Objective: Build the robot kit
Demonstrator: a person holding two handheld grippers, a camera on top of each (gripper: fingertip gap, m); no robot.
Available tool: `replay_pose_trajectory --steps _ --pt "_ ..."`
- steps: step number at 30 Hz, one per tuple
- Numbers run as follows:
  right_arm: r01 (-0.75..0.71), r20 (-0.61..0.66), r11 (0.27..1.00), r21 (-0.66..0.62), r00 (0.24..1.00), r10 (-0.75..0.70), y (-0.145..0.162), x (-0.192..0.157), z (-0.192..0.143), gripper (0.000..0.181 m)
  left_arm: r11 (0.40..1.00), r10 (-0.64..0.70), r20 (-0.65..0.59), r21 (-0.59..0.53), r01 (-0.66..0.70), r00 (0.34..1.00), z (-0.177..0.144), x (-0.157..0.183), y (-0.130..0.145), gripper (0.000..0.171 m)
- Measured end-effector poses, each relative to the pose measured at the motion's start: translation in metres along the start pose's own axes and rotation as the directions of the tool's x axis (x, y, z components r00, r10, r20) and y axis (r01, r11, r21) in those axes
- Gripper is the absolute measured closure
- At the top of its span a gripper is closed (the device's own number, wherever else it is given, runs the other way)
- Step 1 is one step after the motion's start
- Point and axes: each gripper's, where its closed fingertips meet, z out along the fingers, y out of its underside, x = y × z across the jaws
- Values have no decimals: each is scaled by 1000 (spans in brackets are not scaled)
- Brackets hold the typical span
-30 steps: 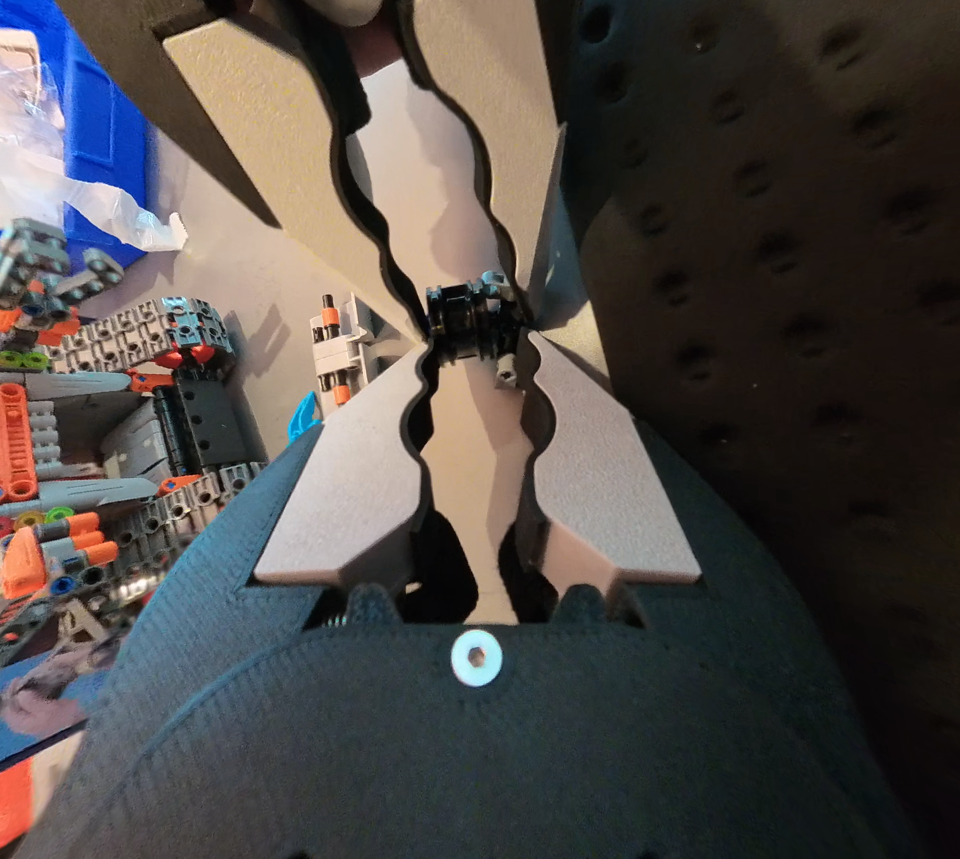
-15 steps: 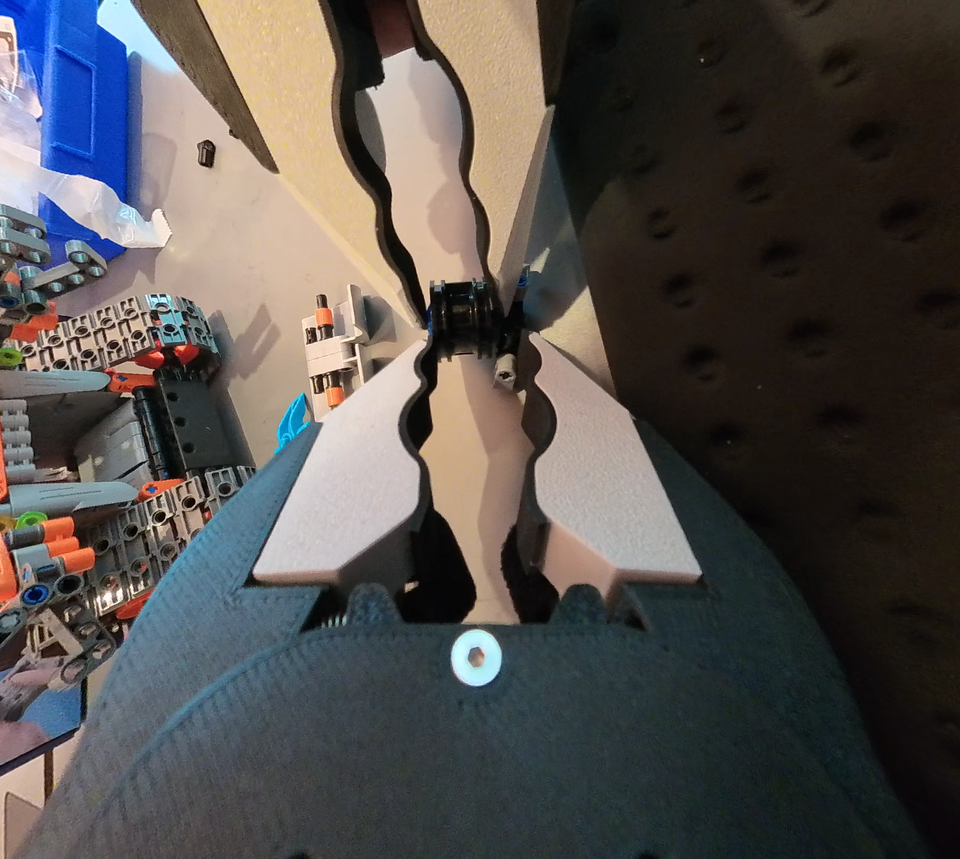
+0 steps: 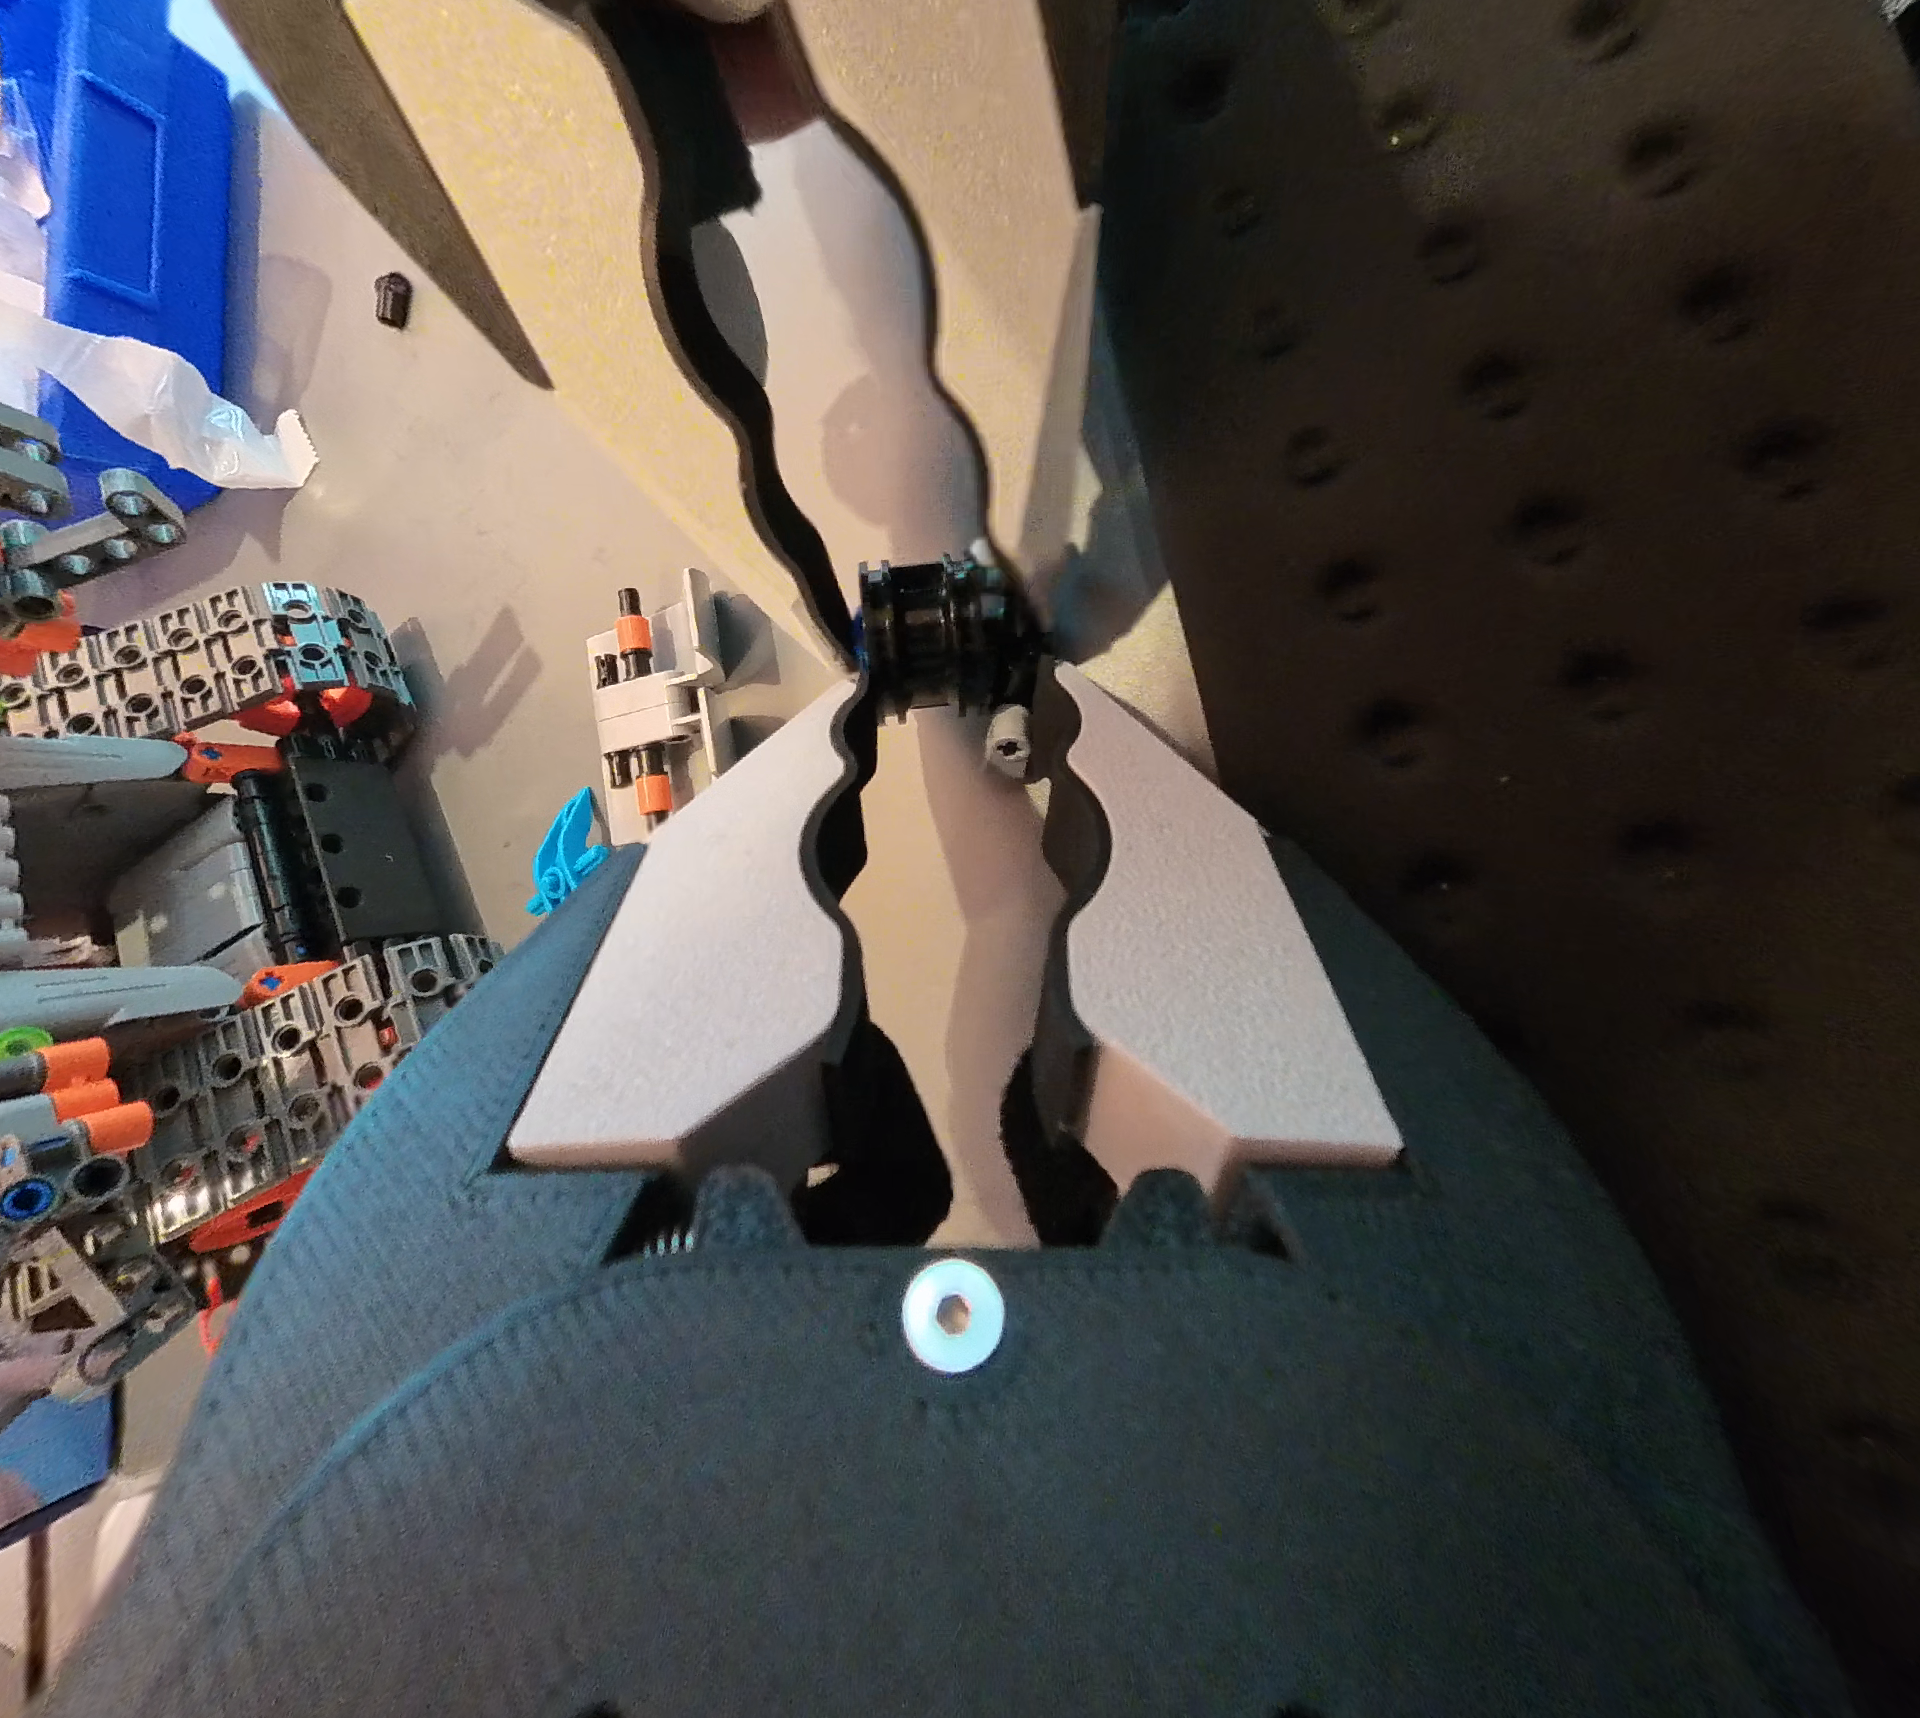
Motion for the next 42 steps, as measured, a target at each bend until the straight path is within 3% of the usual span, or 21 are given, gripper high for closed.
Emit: replay_pose_trajectory --steps 3,9,18,33,42 --pt "-73 12 996 52 997 73 0 -2 0 140 999 -33 -8 16 33 999 0 -3 1 141" --pt "-96 16 991 93 995 95 1 0 -4 152 998 -47 -40 44 49 998 0 1 -2 141" --pt "-157 53 979 128 987 151 1 1 -3 154 999 -29 -33 45 30 999 0 1 -2 140" --pt "-76 -19 994 77 997 78 0 -1 -4 156 998 28 -3 49 -28 1000 0 2 -4 140" --pt "-95 -50 987 130 994 102 -1 0 -8 157 998 -2 -20 57 3 1000 1 2 -5 141"
